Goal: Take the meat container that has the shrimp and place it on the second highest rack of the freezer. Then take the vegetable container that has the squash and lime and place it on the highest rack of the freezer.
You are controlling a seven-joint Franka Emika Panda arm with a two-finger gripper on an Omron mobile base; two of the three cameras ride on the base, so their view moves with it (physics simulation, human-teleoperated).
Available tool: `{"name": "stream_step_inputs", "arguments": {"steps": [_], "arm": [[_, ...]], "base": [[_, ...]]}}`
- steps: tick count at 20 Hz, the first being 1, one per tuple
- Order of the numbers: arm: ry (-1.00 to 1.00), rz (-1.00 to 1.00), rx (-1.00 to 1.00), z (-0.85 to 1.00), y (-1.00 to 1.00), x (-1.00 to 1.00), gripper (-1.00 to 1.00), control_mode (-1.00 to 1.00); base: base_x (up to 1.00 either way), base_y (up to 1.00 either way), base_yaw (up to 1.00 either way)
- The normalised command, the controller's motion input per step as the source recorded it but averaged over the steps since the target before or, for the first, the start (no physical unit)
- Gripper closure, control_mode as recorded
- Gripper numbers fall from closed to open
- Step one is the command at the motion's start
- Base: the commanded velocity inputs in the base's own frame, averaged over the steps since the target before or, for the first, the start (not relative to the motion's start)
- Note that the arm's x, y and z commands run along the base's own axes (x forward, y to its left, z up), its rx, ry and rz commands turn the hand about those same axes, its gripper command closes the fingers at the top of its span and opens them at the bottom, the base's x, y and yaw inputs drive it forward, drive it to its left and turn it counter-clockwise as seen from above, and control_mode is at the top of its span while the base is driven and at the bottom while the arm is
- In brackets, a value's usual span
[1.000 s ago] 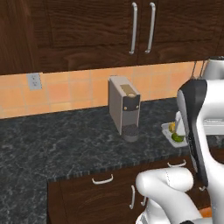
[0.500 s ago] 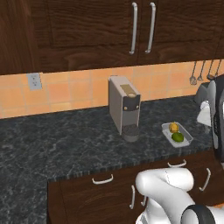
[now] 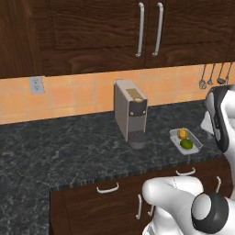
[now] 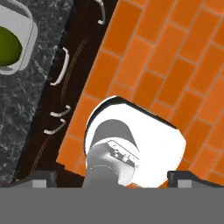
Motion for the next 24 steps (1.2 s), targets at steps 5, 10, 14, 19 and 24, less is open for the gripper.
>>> {"name": "stream_step_inputs", "arguments": {"steps": [5, 10, 14, 19, 24], "arm": [[0.05, -0.19, 0.00, -0.84, -0.33, 0.72, -1.00, -1.00], [0.01, -0.08, 0.00, -0.48, -0.31, 0.38, -1.00, -1.00], [0.05, -0.06, 0.00, -0.30, -0.12, 0.34, -1.00, -1.00], [0.05, -0.04, 0.00, -0.19, -0.10, 0.37, -1.00, -1.00], [0.05, -0.03, 0.00, -0.17, -0.11, 0.34, -1.00, -1.00]], "base": [[0.00, 0.00, 0.00], [0.00, 0.00, 0.00], [0.00, 0.00, 0.00], [0.00, 0.00, 0.00], [0.00, 0.00, 0.00]]}}
